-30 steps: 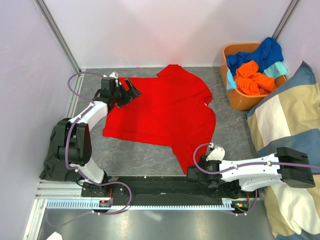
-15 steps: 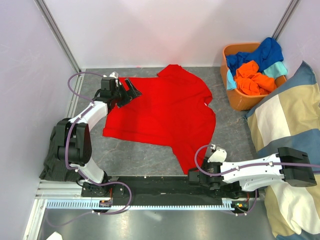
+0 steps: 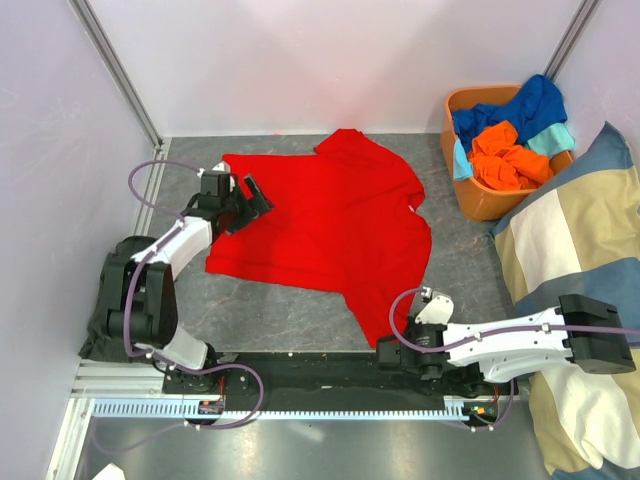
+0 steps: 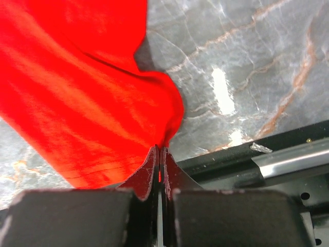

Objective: Fold and stack the t-shirts
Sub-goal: Grap the side of the flattened tshirt closest away from the robot with both arms

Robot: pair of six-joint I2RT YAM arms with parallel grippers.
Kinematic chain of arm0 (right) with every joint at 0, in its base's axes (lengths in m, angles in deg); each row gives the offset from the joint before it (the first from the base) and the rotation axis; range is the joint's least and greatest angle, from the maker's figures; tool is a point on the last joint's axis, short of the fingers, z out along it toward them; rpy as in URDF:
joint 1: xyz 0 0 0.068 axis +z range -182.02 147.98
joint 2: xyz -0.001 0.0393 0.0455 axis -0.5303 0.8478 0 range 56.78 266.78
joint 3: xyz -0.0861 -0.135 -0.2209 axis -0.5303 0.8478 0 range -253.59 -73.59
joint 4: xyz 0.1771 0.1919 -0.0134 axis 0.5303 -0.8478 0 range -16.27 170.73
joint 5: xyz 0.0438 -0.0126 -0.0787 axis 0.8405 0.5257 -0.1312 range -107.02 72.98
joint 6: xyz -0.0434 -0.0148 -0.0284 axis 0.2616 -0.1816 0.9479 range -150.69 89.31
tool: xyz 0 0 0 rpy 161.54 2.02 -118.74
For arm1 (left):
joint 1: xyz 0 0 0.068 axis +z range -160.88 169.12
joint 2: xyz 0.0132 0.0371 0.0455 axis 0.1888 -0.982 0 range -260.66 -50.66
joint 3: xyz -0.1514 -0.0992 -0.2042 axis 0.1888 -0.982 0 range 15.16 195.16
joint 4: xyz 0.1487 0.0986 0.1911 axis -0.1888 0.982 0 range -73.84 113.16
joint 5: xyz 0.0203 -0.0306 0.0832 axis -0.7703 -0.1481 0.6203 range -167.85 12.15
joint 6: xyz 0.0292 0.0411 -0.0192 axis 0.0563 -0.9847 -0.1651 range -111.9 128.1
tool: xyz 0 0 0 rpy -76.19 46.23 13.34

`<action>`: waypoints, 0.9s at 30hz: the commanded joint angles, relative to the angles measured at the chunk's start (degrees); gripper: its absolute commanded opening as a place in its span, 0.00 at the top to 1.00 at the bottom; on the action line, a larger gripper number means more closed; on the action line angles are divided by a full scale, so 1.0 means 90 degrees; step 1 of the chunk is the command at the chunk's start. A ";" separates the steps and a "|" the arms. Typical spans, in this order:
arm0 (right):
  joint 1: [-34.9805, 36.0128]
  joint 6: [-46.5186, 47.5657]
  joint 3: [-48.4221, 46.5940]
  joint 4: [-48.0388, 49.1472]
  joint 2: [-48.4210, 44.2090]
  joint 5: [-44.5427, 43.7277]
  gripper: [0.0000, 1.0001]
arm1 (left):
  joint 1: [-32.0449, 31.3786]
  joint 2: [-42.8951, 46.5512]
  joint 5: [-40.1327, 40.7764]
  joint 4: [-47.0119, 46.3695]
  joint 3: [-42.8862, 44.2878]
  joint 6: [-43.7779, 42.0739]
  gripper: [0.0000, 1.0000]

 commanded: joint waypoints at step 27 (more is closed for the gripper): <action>0.0028 0.1029 -0.0210 -0.0150 -0.0929 -0.0968 1.00 | 0.0130 0.2422 0.4036 0.2193 -0.1836 0.1256 0.20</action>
